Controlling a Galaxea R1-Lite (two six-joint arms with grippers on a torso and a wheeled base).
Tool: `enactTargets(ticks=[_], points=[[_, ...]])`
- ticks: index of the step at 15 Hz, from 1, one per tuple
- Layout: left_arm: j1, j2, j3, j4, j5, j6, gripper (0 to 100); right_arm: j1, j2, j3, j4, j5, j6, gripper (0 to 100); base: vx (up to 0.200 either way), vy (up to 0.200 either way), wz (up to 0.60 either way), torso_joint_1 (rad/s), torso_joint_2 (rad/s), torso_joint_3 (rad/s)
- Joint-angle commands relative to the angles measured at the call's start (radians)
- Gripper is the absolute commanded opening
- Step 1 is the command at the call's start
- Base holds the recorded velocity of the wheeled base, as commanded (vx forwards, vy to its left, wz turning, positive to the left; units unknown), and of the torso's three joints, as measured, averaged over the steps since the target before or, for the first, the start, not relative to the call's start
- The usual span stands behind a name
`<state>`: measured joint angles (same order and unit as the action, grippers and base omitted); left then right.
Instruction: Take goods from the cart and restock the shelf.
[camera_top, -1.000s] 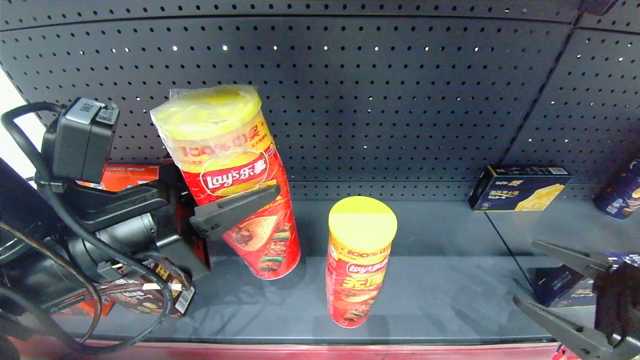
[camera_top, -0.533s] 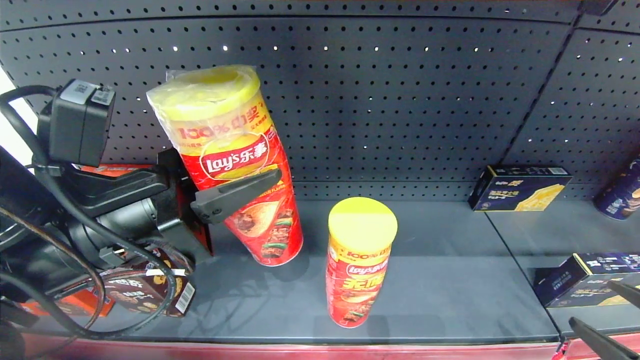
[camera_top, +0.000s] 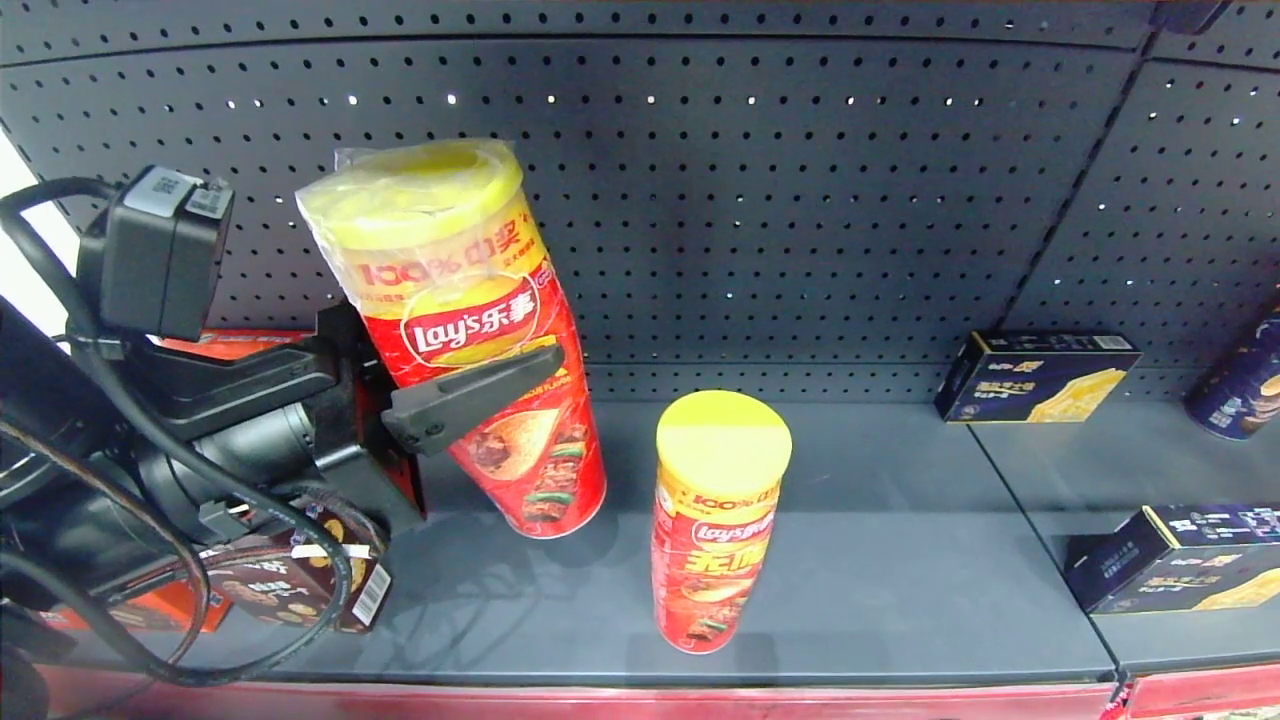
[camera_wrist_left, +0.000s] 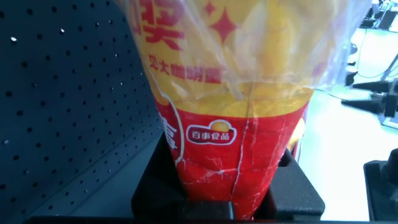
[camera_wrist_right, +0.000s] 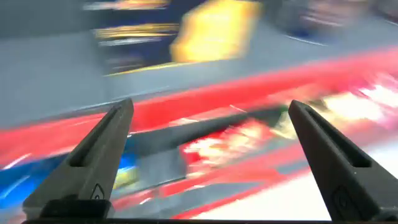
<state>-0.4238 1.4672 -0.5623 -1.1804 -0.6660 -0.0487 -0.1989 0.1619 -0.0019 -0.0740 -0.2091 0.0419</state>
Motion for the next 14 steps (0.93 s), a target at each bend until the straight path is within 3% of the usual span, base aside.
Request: enactTargets(ticks=[1,2,3,4,14], points=[[-0.003,-0.001,0.001,-0.001,-0.001,0.0,0,-0.008,-0.062,0.0,0.008,-0.01,0.023,100,0.0,0.0,0.0,0.0,0.0,0.0],[-0.003,-0.001,-0.002,-0.001,-0.003,0.0,0,-0.008,-0.062,-0.001,0.014,0.053,0.013,100,0.0,0.0,0.0,0.0,0.0,0.0],[-0.006,-0.001,-0.008,-0.001,-0.003,0.0,0,-0.008,-0.062,0.002,0.008,0.201,-0.017,100,0.0,0.0,0.0,0.0,0.0,0.0],[-0.007,-0.001,-0.007,-0.001,-0.003,0.001,0,-0.008,-0.062,0.002,0.051,0.241,-0.073,100,0.0,0.0,0.0,0.0,0.0,0.0],[-0.021,0.012,-0.028,0.031,-0.034,0.0,0,-0.008,-0.062,0.002,0.069,0.194,-0.033,100,0.0,0.0,0.0,0.0,0.0,0.0]])
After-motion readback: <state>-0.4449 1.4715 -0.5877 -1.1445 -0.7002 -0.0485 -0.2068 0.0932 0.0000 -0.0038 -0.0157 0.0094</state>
